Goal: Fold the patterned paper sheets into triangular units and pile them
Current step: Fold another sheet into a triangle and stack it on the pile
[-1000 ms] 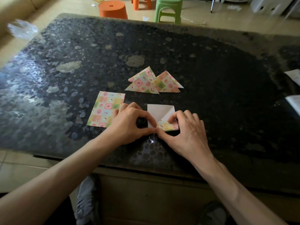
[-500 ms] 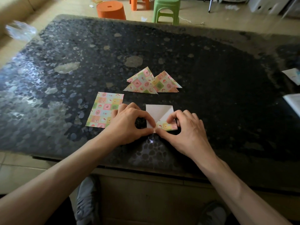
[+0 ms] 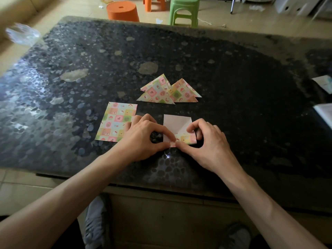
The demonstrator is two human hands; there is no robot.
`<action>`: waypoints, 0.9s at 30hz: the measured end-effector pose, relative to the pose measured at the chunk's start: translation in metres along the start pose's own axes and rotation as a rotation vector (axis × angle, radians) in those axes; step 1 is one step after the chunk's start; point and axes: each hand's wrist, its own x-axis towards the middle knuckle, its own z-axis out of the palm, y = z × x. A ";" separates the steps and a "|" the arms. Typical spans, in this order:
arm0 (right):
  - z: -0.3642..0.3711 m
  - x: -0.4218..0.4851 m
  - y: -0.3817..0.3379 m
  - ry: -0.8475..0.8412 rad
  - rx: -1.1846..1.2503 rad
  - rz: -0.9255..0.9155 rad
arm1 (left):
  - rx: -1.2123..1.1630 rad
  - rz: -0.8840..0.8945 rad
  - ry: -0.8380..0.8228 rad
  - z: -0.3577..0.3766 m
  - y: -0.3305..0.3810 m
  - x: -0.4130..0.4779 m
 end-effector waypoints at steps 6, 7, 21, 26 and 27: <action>-0.006 0.003 0.005 -0.036 0.084 0.024 | 0.024 -0.005 -0.001 0.001 0.001 0.002; -0.006 0.003 0.004 -0.030 0.093 0.024 | 0.021 -0.009 0.006 0.002 0.001 0.001; -0.012 0.003 0.008 -0.061 0.125 0.000 | -0.015 -0.079 0.232 0.028 0.009 0.000; -0.014 0.005 0.012 -0.060 0.165 -0.003 | 0.004 -0.098 0.290 0.035 0.013 -0.001; -0.015 0.005 0.013 -0.063 0.181 -0.001 | 0.002 -0.101 0.285 0.035 0.013 -0.001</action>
